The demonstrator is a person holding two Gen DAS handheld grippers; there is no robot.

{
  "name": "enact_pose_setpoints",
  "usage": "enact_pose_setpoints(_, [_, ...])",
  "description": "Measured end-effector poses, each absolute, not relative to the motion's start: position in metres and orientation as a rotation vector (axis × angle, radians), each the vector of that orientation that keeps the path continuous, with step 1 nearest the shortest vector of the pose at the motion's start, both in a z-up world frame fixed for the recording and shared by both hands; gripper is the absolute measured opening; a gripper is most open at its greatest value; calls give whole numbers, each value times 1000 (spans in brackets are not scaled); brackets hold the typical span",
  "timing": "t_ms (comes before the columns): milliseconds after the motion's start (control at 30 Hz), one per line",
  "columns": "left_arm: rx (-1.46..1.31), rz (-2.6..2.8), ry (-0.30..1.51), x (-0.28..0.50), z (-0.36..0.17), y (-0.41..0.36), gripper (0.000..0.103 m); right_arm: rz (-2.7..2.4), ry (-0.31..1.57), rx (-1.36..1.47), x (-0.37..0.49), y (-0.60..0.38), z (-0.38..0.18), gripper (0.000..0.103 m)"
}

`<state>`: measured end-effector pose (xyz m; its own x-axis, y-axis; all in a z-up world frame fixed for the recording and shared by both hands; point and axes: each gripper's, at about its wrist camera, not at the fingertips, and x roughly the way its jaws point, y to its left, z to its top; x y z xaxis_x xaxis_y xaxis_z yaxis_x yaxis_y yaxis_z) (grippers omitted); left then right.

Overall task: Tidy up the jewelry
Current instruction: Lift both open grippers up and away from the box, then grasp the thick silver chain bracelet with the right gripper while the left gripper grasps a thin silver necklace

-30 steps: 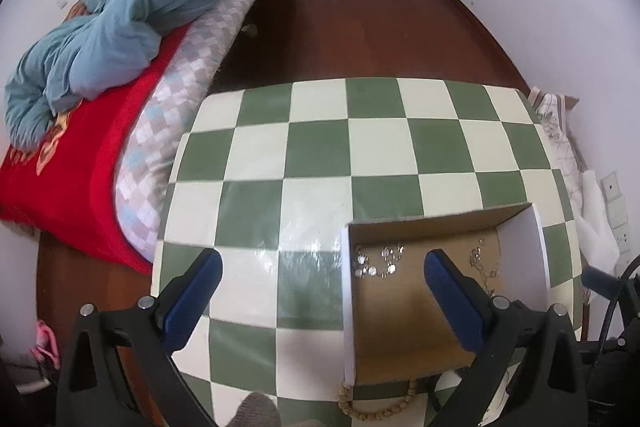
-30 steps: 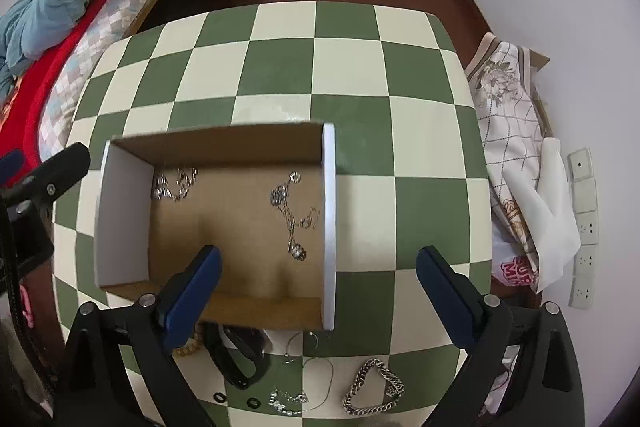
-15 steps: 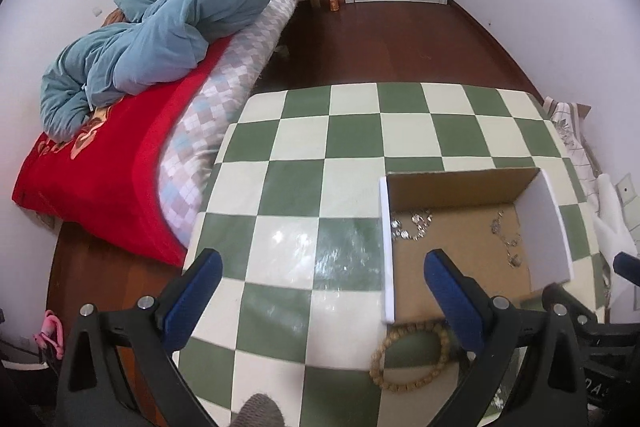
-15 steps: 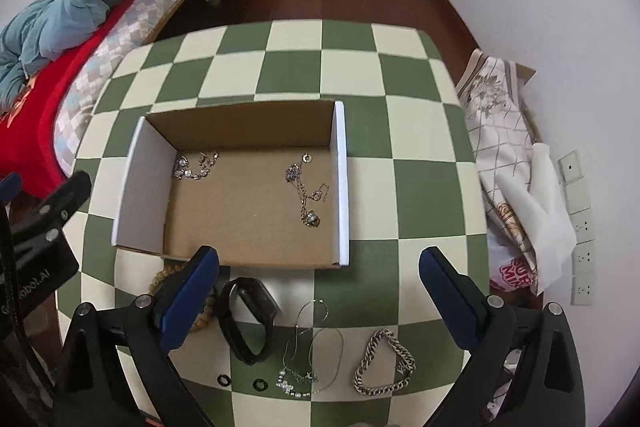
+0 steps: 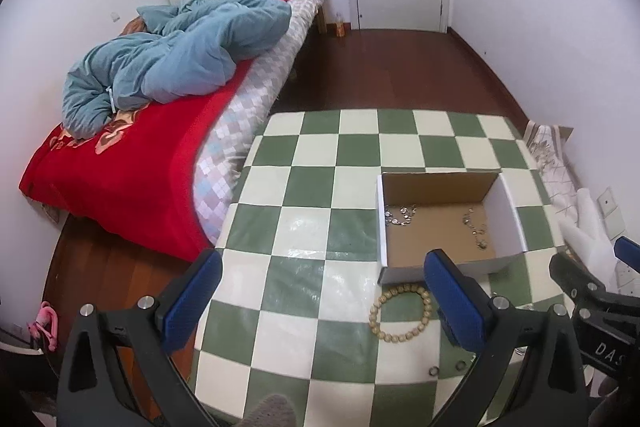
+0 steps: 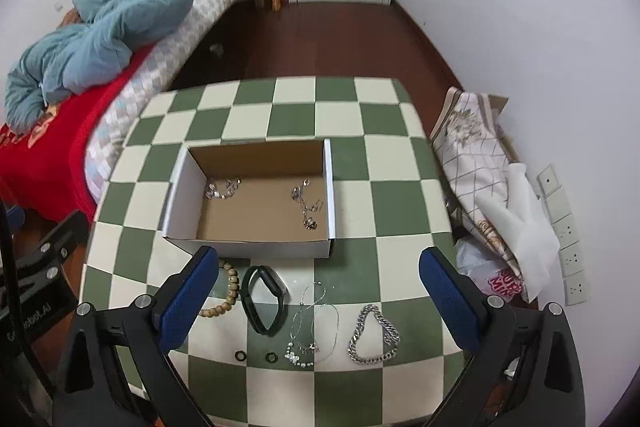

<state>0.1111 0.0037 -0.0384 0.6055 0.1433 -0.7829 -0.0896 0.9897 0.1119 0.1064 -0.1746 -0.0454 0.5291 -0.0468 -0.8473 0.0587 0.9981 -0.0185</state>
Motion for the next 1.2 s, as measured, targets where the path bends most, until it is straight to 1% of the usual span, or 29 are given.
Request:
enact_pose_setpoints(167, [65, 133, 864, 88, -13, 5, 103, -71, 948, 39, 80, -177, -15, 101])
enact_pose_setpoints(300, [77, 130, 851, 77, -6, 6, 103, -73, 931, 77, 61, -182, 0, 101])
enact_pose_setpoints(400, [79, 141, 866, 72, -15, 9, 103, -76, 959, 102, 50, -189, -5, 101])
enact_pose_setpoints(533, [120, 152, 945, 74, -53, 8, 103, -112, 1028, 110, 40, -199, -37, 101])
enact_pose_setpoints(567, [134, 151, 981, 75, -70, 7, 103, -126, 1057, 121, 39, -203, -51, 95])
enact_pose_setpoints(600, [141, 149, 1000, 74, -79, 6, 103, -133, 1080, 127, 38, -207, -65, 82])
enact_pose_setpoints(667, [165, 147, 1058, 73, -106, 3, 103, -137, 1132, 140, 38, -213, -92, 69])
enact_pose_setpoints(767, [188, 158, 1122, 72, -140, -1, 103, -124, 1214, 201, 40, -223, -140, 63])
enact_pose_setpoints(867, [189, 153, 1165, 72, -158, -7, 103, -154, 1252, 243, 39, -238, -174, 63])
enact_pose_setpoints(1067, [203, 95, 1192, 74, -174, -36, 103, -232, 1272, 239, 38, -266, -207, 62])
enact_pose_setpoints(1167, [213, 66, 1202, 75, -178, -50, 102, -245, 1271, 215, 41, -273, -219, 50])
enact_pose_setpoints(1200, [218, 59, 1201, 75, -178, -56, 102, -241, 1258, 188, 42, -272, -219, 41])
